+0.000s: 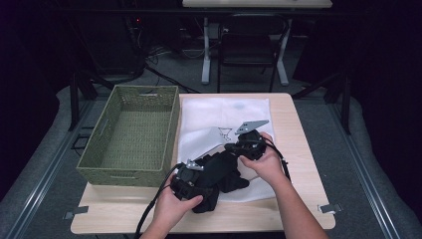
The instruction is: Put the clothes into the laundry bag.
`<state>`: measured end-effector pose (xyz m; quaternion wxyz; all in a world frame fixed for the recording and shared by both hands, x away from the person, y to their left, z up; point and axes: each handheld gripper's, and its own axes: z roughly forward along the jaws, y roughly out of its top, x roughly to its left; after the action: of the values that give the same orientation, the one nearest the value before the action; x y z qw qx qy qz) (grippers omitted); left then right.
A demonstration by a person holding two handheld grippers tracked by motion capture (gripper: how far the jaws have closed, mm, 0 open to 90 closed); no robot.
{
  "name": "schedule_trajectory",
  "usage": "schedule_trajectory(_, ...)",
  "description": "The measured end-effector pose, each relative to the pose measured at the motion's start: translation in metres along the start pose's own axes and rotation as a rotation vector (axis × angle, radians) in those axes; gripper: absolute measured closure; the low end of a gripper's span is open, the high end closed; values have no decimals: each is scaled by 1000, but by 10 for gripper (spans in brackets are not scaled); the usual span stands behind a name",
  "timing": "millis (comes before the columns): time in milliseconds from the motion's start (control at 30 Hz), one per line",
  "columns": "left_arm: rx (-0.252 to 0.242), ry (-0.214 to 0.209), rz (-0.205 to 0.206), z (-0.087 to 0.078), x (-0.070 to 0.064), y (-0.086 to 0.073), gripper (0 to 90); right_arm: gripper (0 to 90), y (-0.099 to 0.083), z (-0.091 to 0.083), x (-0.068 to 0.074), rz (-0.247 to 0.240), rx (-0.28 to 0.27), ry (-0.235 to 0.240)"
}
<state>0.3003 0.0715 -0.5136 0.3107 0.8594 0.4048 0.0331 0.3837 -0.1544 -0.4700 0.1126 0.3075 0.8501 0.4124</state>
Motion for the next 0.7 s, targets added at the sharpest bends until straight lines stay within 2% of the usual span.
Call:
schedule_trajectory(67,-4,-15,2,2,0,-2,404,879,0,0,0,-1,1,0)
schedule_trajectory(300,-2,-16,8,7,0,-7,551,879,0,0,0,-2,1,-1)
schedule_trajectory(700,-20,-12,-21,10,4,-10,668,879,0,0,1,-3,2,-2)
